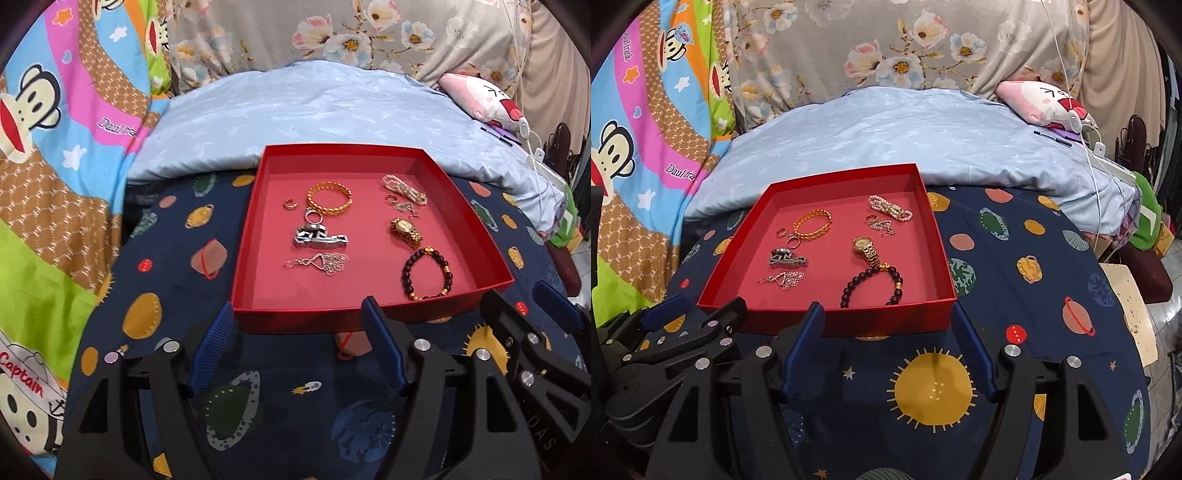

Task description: Organize jewelry

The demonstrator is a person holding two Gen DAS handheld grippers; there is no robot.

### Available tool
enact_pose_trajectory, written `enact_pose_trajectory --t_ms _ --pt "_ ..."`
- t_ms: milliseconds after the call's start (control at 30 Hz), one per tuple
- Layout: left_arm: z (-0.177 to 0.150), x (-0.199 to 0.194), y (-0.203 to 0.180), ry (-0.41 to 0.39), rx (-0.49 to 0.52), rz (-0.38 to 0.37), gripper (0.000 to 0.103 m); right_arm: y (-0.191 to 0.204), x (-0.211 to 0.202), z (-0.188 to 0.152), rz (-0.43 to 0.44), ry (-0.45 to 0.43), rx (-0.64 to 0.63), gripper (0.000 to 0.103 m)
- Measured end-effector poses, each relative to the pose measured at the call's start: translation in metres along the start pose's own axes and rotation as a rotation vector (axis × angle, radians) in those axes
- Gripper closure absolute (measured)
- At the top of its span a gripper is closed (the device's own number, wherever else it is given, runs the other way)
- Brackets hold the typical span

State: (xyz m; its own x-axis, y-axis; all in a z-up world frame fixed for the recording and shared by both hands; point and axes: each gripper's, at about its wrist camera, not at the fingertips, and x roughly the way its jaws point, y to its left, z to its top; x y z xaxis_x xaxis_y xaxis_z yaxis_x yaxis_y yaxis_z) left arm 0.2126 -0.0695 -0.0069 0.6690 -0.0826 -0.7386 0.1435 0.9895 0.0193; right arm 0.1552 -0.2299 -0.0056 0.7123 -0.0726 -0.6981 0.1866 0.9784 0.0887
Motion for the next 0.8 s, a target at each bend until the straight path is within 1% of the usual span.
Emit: enact_pose_trajectory --t_ms 167,367,633,800 --pt "-0.0031 -0.0033 0.0005 -0.007 -0.008 0.032 0.029 -0.0007 0.0003 -0.0025 -0.003 0.004 0.016 0.033" --pt "-0.0048 -0.0092 0.0012 -0.029 -0.007 0.079 0.028 0.0006 -0.0014 -0.0039 -0.017 0.0 0.019 0.032" --pt "-0.0069 -0.0081 0.0049 -0.018 -0.035 0.089 0.028 0.0029 -0.0017 -0.0052 -0.022 -0.002 0.019 0.032" --pt "-0.0088 -0.008 0.0041 -0.019 -0.035 0.093 0.028 0.0026 -0.0011 -0.0082 -0.021 -0.001 0.03 0.032"
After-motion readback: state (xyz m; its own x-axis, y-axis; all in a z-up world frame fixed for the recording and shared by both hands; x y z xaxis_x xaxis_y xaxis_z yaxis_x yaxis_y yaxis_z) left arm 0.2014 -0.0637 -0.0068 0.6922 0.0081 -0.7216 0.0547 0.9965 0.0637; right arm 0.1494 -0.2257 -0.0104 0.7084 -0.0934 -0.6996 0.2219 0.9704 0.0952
